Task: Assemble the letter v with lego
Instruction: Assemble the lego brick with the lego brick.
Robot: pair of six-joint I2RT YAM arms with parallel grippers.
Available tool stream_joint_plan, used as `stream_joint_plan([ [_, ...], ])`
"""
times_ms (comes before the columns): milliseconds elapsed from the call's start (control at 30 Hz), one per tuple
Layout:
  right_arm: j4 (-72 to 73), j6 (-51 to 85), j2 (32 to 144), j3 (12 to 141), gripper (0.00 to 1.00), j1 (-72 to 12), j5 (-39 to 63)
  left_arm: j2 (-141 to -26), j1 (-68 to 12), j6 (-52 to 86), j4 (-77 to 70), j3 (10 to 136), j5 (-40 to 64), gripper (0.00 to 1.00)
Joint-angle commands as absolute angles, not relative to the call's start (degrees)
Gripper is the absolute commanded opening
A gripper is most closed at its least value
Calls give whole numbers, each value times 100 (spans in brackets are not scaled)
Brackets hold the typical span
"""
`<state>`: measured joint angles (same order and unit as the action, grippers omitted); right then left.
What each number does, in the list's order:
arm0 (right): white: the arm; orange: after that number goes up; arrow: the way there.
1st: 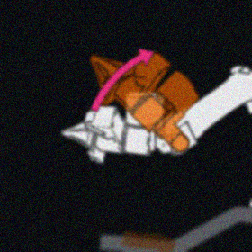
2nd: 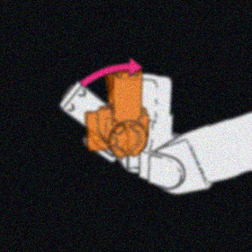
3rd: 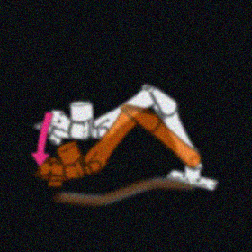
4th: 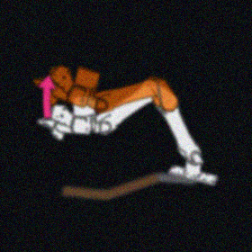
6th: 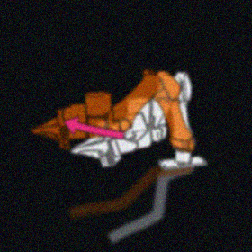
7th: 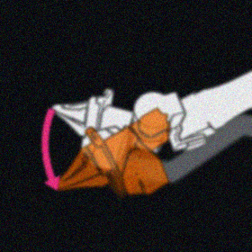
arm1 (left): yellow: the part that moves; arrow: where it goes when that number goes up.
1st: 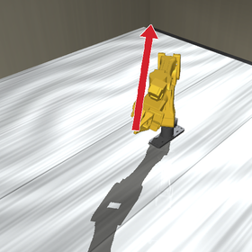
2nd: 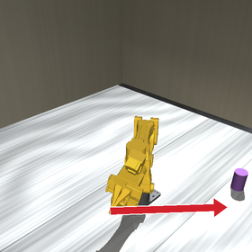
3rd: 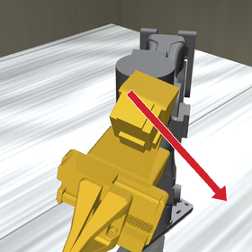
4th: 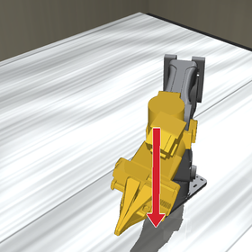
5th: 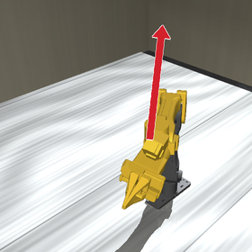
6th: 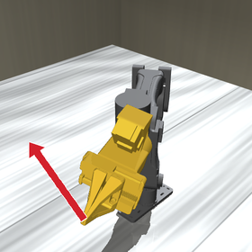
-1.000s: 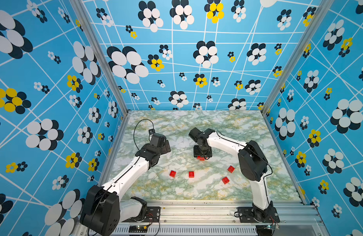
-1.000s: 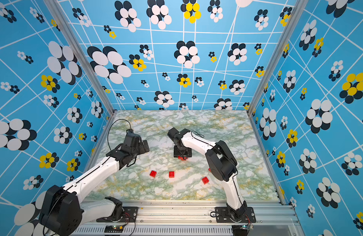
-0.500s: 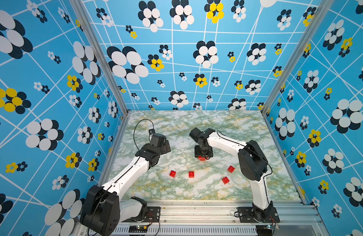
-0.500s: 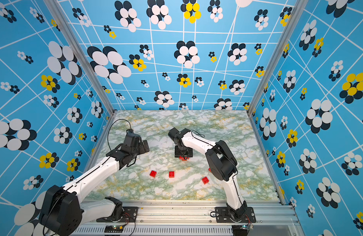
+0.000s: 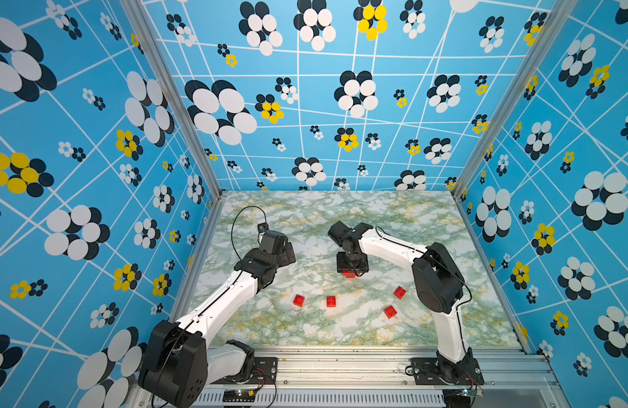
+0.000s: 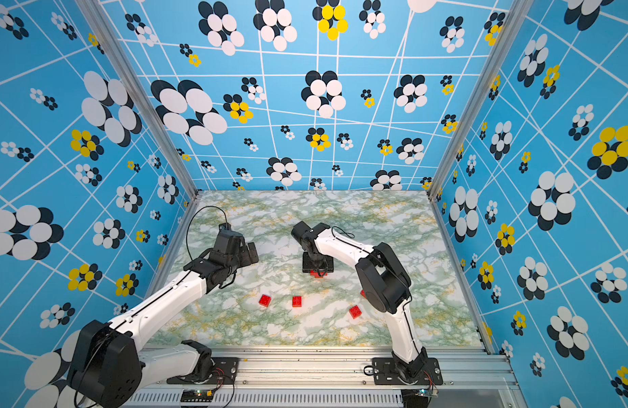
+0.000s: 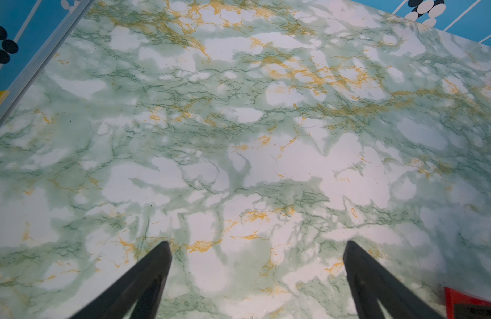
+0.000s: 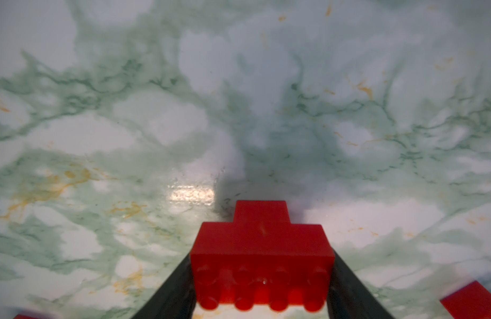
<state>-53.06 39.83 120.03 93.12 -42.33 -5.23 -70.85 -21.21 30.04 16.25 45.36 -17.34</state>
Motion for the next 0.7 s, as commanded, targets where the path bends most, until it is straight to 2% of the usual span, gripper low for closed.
stream_joint_plan([
  [0,-5140,4049,12362,8886,46,-4219,-260,-7178,-2188,3034,1582,4543,-1661,99],
  [267,-5093,4061,12244,8857,52,-4206,-334,-7182,-2224,3067,1617,4605,-1646,99],
  [400,-5159,4052,12146,8885,66,-4210,-359,-7182,-2263,3112,1687,4664,-1537,100],
  [667,-5468,3903,11803,9386,81,-4153,-398,-7221,-2287,3280,1969,4870,-1088,100],
])
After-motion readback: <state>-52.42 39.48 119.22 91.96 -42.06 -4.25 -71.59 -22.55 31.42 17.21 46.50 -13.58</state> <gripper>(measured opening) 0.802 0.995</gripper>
